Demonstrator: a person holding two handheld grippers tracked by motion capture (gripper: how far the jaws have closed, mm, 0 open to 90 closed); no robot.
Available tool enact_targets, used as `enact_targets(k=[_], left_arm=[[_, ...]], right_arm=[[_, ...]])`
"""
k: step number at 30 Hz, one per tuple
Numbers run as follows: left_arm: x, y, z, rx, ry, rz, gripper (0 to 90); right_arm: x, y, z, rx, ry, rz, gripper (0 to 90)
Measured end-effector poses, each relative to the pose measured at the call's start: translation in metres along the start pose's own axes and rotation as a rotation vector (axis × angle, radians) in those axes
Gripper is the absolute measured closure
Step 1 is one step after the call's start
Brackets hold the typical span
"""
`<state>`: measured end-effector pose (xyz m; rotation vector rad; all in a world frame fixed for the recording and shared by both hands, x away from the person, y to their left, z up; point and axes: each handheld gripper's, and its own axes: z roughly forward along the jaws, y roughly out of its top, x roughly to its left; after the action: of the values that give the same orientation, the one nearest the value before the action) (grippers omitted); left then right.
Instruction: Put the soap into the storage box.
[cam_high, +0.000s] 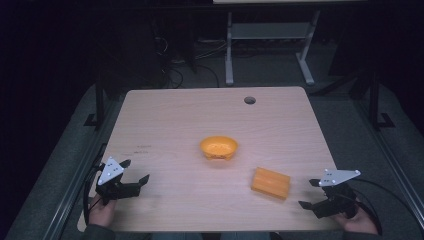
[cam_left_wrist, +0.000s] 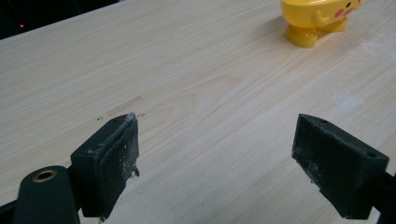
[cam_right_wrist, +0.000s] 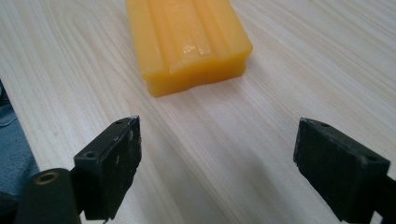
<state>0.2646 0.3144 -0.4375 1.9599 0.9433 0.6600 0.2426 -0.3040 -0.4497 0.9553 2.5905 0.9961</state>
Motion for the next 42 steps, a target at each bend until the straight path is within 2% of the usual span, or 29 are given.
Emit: enact_targets(k=[6,11,20,42], left_arm=[[0.000,0.000,0.000,-0.002,0.001,0.003,14.2],[-0.001,0.000,0.000,-0.001,0.001,0.003,14.2],[0.000,0.000,0.000,-0.002,0.001,0.004,14.2],[0.001,0.000,-0.003,-0.011,0.005,0.000,14.2]], right_arm=[[0.000,0.005,0.002,0.029,0.009,-0.007,14.8],[0.001,0.015,0.000,0.028,0.013,-0.017,14.8],[0.004,0.034,0.005,0.064,0.034,-0.043,14.7],[0.013,0.063,0.019,0.088,0.063,-0.101,14.7]])
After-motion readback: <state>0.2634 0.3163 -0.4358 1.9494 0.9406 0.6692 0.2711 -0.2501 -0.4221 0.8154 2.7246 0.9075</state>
